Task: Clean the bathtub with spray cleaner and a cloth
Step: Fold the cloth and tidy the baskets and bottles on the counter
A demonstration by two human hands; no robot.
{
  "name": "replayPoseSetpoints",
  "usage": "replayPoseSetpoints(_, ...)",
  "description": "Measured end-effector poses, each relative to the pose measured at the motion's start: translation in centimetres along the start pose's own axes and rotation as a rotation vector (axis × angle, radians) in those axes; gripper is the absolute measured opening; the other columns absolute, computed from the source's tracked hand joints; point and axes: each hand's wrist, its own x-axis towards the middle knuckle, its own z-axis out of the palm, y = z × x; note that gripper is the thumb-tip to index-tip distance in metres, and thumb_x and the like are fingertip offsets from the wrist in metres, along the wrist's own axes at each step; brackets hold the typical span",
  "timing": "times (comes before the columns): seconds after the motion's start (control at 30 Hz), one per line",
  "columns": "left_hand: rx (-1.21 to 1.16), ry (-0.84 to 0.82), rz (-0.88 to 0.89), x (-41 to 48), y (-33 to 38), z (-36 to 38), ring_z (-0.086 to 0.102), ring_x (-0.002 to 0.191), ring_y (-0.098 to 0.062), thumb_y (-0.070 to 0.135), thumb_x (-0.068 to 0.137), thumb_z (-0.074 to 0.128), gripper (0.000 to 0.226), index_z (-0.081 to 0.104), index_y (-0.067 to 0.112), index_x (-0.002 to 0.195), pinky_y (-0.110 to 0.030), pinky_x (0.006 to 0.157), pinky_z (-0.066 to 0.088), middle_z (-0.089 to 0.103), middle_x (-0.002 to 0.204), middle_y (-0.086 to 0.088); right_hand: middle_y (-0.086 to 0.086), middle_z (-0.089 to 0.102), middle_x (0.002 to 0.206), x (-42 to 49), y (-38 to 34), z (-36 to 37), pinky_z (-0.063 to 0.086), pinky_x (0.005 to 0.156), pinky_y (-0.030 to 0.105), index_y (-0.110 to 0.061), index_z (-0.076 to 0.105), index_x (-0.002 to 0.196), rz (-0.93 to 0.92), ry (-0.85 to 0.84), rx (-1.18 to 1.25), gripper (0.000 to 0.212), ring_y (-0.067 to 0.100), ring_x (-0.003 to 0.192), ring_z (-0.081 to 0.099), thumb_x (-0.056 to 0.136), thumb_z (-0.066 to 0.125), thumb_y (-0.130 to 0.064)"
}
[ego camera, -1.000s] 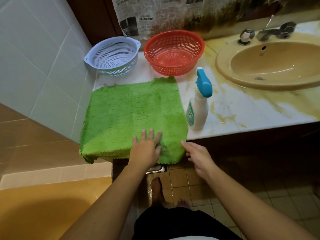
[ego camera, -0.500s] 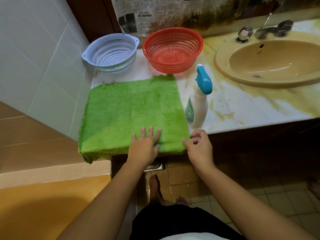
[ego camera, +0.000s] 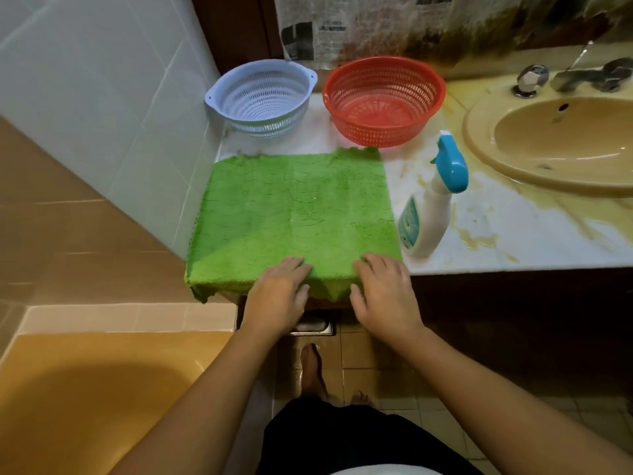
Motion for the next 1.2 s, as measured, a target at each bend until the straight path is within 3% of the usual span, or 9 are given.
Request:
replayPoseSetpoints(0.17,-0.046,0.324,-0.356,-3.4,-4.9,-1.2,0.056,0.114,-0.030,0.028,0.096,0.065,0.028,0.073,0.020,0.121,-0.044,0.090,0.048,0.069,0.119,-0.003,0.006,0.057,0.141,3.9,-4.8,-0.3,0.035,0.117,0.052,-0.017,0.061,0.136,-0.103,-0.069,0.014,0.048,0.027,0.132,0.050,0.098,0.051,-0.046)
replayPoseSetpoints(0.33,-0.409,0.519,-0.719,-4.5,-10.3,-2.9,0.057,0.113,-0.036,0.022,0.099,0.066,0.036,0.060,0.009,0.131,-0.044,0.098,0.046,0.059,0.125,-0.016,0.004,0.047,0.155,8.3,-11.0,0.8,0.021,0.125,0.057,-0.021,0.053,0.146,-0.306,-0.170,0.048,0.052,0.025,0.147,0.038,0.103,0.044,-0.050)
replayPoseSetpoints(0.47,-0.642,0.504,-0.830,-4.1,-12.7,-3.8,0.061,0.110,-0.029,0.030,0.100,0.065,0.039,0.050,0.012,0.132,-0.037,0.088,0.046,0.063,0.122,-0.008,0.001,0.018,0.172,11.0,-13.4,2.8,0.006,0.127,0.060,-0.032,0.026,0.162,-0.328,-0.302,-0.028,0.063,0.025,0.160,0.012,0.106,0.027,-0.060)
replayPoseSetpoints(0.63,-0.594,0.458,-0.831,-3.7,-14.7,-3.9,0.060,0.088,-0.025,0.031,0.100,0.066,0.021,0.060,0.014,0.111,-0.032,0.069,0.034,0.064,0.094,-0.001,-0.005,-0.010,0.171,11.1,-13.5,4.7,-0.004,0.123,0.069,-0.049,-0.006,0.161,-0.314,-0.324,-0.145,0.062,0.027,0.160,-0.009,0.103,0.000,-0.069)
replayPoseSetpoints(0.83,-0.524,0.416,-0.833,-4.2,-16.8,-4.6,0.053,0.082,-0.025,0.015,0.108,0.048,0.018,0.064,0.008,0.107,-0.034,0.065,0.029,0.060,0.084,-0.001,-0.004,-0.011,0.171,10.9,-13.8,5.0,-0.005,0.124,0.067,-0.049,-0.009,0.160,-0.287,-0.325,-0.154,0.062,0.026,0.159,-0.011,0.101,-0.006,-0.070)
replayPoseSetpoints(0.93,-0.467,0.416,-0.785,-4.5,-16.9,-4.6,0.056,0.086,-0.026,0.001,0.101,0.048,0.021,0.062,0.007,0.115,-0.032,0.070,0.037,0.064,0.098,-0.007,-0.004,-0.013,0.171,10.7,-14.1,5.1,-0.005,0.124,0.066,-0.048,-0.009,0.160,-0.266,-0.337,-0.147,0.060,0.026,0.158,-0.012,0.103,-0.003,-0.067)
replayPoseSetpoints(1.03,-0.356,0.492,-0.627,-4.9,-15.5,-4.5,0.055,0.105,-0.026,-0.007,0.089,0.053,0.035,0.063,0.009,0.119,-0.035,0.087,0.046,0.060,0.116,-0.009,-0.006,-0.006,0.172,10.3,-14.2,4.9,-0.008,0.125,0.062,-0.047,0.006,0.162,-0.266,-0.355,-0.044,0.062,0.022,0.159,-0.010,0.103,0.002,-0.064)
replayPoseSetpoints(1.13,-0.272,0.541,-0.348,-4.8,-13.5,-4.2,0.052,0.106,-0.026,0.006,0.088,0.052,0.028,0.065,0.009,0.113,-0.039,0.092,0.048,0.060,0.110,-0.006,-0.004,0.020,0.172,9.8,-13.8,4.7,-0.002,0.128,0.054,-0.040,0.035,0.158,-0.185,-0.264,0.107,0.065,0.019,0.160,0.009,0.101,0.014,-0.062)
replayPoseSetpoints(1.2,-0.254,0.473,-0.155,-3.7,-12.7,-3.8,0.054,0.107,-0.026,0.015,0.090,0.048,0.032,0.065,0.009,0.116,-0.040,0.094,0.048,0.060,0.111,-0.006,-0.002,0.029,0.169,9.8,-13.4,4.7,0.003,0.128,0.053,-0.033,0.040,0.157,-0.098,-0.196,0.102,0.065,0.019,0.159,0.015,0.101,0.020,-0.060)
